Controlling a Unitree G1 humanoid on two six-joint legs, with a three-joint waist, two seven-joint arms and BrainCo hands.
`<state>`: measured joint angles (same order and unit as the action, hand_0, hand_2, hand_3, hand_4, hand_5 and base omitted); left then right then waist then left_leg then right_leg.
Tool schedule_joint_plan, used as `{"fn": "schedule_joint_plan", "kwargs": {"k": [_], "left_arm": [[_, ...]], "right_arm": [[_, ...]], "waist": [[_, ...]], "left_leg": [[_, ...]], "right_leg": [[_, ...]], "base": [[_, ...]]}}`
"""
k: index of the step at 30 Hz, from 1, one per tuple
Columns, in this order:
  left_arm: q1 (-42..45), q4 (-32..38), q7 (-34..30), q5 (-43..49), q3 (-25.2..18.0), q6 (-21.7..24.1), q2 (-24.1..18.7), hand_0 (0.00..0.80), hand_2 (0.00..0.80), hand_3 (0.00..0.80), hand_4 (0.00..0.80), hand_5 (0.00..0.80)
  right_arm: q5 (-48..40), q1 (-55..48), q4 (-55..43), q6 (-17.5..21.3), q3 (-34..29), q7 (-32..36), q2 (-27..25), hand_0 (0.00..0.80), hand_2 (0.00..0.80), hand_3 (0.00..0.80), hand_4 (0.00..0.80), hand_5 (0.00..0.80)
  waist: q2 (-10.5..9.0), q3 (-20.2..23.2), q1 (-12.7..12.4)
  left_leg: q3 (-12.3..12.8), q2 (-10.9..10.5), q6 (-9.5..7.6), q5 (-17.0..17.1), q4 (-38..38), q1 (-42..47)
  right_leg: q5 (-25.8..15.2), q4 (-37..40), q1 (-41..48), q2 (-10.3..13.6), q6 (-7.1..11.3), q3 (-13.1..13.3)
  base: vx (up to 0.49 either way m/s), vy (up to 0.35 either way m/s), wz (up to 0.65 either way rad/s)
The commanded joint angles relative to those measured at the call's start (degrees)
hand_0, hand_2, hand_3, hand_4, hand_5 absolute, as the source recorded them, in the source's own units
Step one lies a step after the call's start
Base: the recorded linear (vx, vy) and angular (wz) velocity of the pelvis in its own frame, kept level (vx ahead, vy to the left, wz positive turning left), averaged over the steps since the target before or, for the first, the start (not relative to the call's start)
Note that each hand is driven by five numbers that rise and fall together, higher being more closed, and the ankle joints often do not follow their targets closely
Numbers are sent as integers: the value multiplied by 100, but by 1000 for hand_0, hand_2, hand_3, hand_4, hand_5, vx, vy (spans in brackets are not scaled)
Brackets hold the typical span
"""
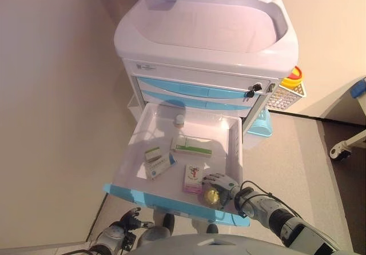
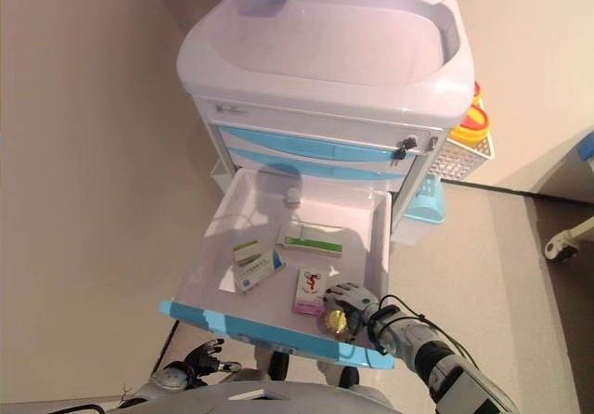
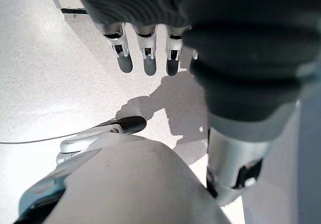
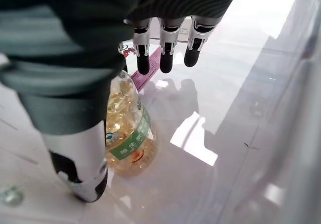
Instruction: Open the drawer and pick up the medicine
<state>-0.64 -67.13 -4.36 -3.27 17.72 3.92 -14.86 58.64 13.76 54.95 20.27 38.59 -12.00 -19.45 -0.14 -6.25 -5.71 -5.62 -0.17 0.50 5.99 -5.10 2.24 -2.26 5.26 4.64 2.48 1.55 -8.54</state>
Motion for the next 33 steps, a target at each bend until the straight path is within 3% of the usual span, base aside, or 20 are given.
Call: {"fn": "schedule_joint_plan", "kwargs": {"k": [1,33], "left_arm": [[-106,-360,-140,303,270,-52,74,0,0,0,0,0],[-67,-389,28,420,294,0,163,0,0,0,0,0]], "right_arm": [[46,223,-240,173,269,-30,-68,0,0,0,0,0],[-157,275,-425,705,381,105,-51,0,0,0,0,0]], "waist": [[-214,-152,-122],[-262,-150,-164]], "left_leg": [[-23,-339,-252,-617,85,118],[-63,-350,-248,-616,82,106]], "right_leg": [[102,-448,-169,209,243,60],[104,-432,-166,196,234,55]], "base": [[0,0,0],[0,0,0]]}}
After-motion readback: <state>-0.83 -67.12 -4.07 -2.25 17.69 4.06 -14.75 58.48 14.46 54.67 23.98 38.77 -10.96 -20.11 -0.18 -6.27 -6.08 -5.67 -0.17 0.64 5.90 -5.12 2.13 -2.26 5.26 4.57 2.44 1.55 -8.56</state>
